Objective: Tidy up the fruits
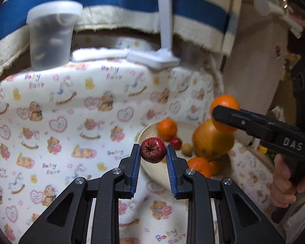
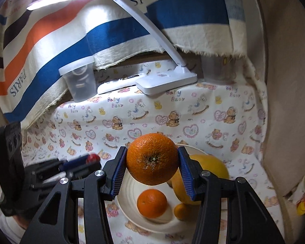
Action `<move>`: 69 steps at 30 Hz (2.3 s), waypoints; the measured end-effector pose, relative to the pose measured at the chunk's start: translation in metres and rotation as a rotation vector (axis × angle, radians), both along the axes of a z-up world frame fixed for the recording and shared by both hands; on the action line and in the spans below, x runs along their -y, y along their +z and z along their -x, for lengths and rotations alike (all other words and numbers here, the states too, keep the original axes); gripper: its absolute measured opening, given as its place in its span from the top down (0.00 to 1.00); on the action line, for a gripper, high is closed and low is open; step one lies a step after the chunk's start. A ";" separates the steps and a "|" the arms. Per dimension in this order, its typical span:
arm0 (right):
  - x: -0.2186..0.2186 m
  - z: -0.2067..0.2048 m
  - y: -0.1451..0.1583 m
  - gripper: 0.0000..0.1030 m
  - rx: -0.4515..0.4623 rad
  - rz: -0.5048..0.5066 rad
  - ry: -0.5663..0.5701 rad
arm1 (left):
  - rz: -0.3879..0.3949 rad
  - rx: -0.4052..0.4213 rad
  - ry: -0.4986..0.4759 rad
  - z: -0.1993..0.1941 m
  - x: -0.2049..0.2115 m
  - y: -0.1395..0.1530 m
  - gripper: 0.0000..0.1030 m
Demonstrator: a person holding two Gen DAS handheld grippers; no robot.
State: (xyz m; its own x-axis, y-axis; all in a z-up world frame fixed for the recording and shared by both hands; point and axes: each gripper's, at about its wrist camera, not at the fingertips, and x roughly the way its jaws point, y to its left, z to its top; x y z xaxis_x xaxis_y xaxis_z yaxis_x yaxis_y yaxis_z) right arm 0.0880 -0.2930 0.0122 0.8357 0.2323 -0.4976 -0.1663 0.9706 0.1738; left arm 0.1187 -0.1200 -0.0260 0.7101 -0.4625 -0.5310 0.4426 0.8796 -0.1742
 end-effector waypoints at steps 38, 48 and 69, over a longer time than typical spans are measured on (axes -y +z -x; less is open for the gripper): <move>-0.005 -0.025 -0.056 0.50 -0.140 -0.079 0.120 | -0.120 -0.093 -0.108 0.002 0.032 -0.024 0.52; -0.005 -0.023 -0.058 0.49 -0.143 -0.069 0.119 | -0.141 -0.076 -0.073 0.001 0.030 -0.024 0.45; 0.003 0.020 -0.001 0.30 0.119 0.036 -0.070 | -0.126 0.319 0.172 0.058 -0.019 0.051 0.28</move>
